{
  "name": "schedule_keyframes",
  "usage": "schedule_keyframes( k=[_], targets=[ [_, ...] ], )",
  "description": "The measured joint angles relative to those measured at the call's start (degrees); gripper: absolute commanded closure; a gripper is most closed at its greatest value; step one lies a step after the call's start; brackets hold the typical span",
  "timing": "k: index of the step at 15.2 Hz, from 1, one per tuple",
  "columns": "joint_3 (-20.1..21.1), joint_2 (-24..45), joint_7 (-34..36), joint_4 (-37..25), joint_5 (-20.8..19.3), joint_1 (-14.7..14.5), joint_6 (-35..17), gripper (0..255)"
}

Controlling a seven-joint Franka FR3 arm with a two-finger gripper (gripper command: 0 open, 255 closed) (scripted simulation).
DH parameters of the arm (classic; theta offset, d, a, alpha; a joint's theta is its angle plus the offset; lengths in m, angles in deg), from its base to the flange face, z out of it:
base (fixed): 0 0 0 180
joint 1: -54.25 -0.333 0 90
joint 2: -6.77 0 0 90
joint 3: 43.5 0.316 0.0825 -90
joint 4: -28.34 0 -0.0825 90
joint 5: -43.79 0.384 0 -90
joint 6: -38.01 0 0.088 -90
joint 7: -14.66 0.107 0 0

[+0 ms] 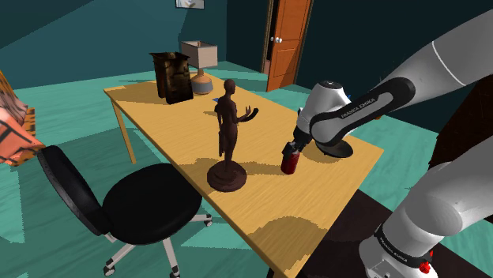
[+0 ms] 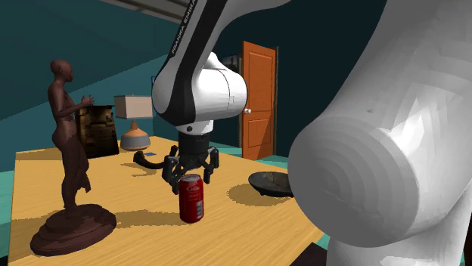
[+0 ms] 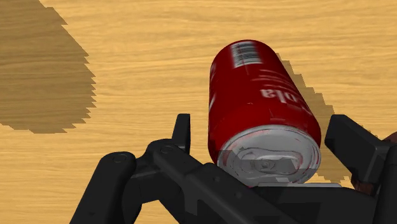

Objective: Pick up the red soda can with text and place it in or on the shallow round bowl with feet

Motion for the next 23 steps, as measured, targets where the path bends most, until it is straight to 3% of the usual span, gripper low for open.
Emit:
schedule_keyframes(
  k=[2, 3, 14, 23],
  targets=[
    [0.0, 0.01, 0.0, 0.0, 0.0, 0.0, -0.01, 0],
    [0.0, 0.01, 0.0, 0.0, 0.0, 0.0, -0.01, 255],
    [-0.04, -0.44, -0.08, -0.07, 0.09, -0.05, 0.45, 255],
    [-0.62, -6.7, -0.99, -2.44, 0.95, -0.6, 9.12, 255]
  ],
)
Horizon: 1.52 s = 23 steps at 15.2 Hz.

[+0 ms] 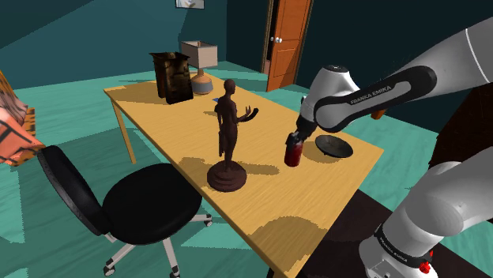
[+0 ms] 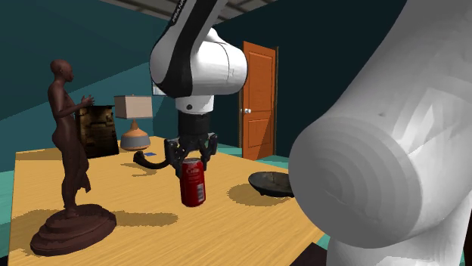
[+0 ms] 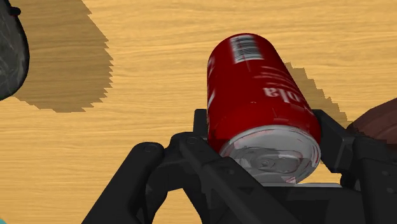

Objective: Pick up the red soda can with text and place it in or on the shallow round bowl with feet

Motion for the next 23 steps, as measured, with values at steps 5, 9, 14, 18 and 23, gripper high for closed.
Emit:
schedule_keyframes(
  k=[5, 9, 14, 18, 23],
  targets=[
    [-0.09, -2.44, -0.12, -2.25, 0.24, -0.21, 4.68, 255],
    [-0.31, -4.4, -0.41, -4.02, 0.37, -0.28, 8.42, 255],
    [-1.06, -6.13, -1.33, -6.23, 0.31, -0.05, 12.34, 255],
    [-5.45, -7.26, -6.77, -6.57, -0.79, 2.04, 13.77, 255],
    [-11.52, -6.67, -14.35, -8.03, -2.36, 4.9, 14.56, 255]
  ],
)
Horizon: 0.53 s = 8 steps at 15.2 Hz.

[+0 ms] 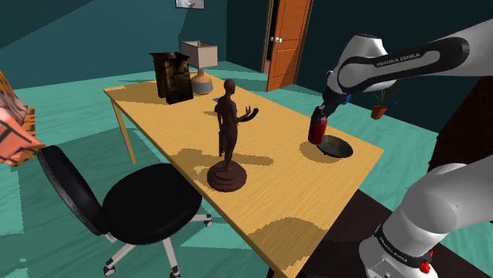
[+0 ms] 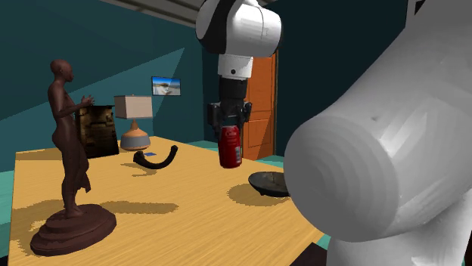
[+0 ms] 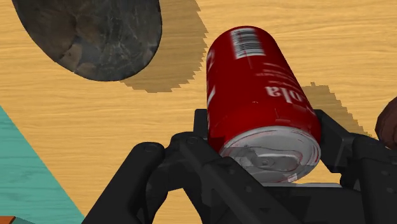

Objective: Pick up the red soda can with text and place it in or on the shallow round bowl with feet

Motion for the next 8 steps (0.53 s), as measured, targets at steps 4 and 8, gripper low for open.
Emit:
schedule_keyframes(
  k=[4, 8],
  targets=[
    [-5.03, 1.6, -6.33, -2.61, -0.87, 2.02, 0.92, 255],
    [-10.12, 4.24, -12.9, -6.23, -1.15, 3.63, 1.83, 255]
  ],
)
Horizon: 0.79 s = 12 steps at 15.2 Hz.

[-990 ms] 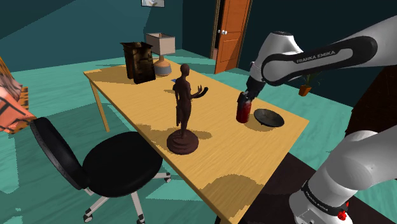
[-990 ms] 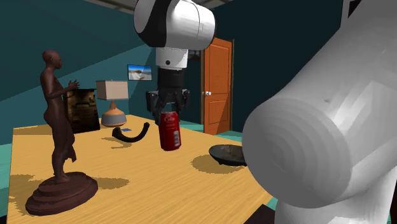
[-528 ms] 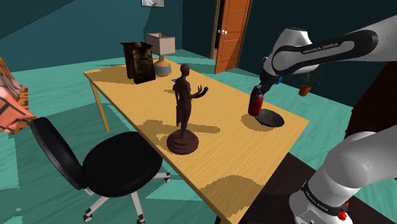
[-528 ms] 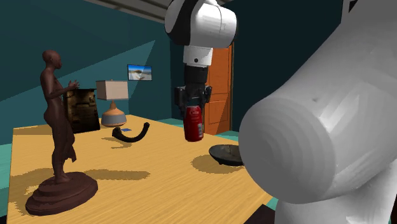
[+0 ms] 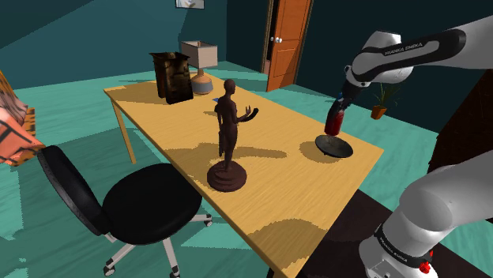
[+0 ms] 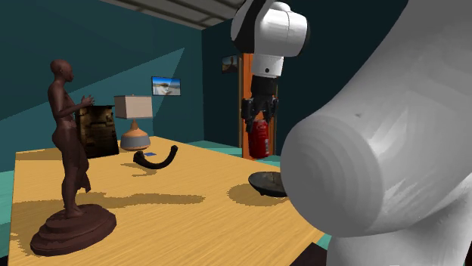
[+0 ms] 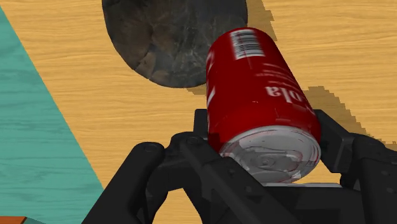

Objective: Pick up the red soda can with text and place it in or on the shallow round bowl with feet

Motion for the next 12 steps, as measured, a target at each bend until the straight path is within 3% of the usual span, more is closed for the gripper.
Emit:
schedule_keyframes(
  k=[6, 12],
  targets=[
    [-6.8, 5.04, -9.01, -5.88, 1.11, 1.32, 0.91, 255],
    [-8.21, 7.02, -10.89, -3.61, 1.77, 1.3, -3.19, 255]
  ],
)
